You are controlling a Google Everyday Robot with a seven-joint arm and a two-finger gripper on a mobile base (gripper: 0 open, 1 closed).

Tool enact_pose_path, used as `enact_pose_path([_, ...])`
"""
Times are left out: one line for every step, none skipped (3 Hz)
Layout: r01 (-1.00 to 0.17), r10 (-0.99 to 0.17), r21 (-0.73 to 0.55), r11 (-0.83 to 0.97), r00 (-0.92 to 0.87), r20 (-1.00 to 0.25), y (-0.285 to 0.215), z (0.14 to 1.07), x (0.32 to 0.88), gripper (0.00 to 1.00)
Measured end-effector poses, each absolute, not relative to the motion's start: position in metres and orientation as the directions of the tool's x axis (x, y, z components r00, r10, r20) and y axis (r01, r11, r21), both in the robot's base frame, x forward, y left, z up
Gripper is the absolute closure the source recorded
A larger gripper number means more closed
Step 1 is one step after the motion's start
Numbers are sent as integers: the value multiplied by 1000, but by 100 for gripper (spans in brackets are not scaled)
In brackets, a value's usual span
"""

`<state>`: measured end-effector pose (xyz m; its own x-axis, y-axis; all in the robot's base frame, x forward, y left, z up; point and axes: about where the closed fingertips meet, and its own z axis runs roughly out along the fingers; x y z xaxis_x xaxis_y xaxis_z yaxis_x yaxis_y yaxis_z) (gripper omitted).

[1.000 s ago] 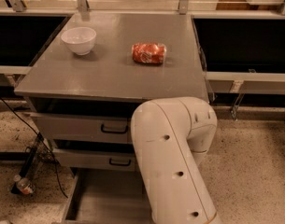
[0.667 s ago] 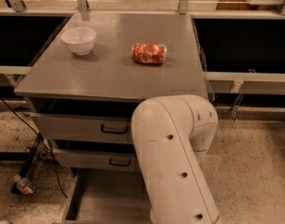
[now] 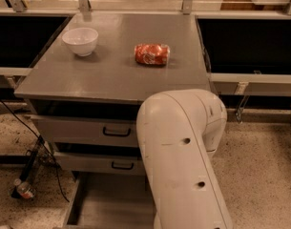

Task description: Pick rxbar chocolate from bottom drawer and place on counter

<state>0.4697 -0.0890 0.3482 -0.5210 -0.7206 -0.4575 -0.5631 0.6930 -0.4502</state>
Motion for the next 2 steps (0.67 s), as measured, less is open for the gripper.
enact_pose_path([-537, -733, -499, 680, -503, -458, -102, 370, 474, 100])
enact_pose_path([-537, -733, -499, 680, -503, -458, -102, 370, 474, 100])
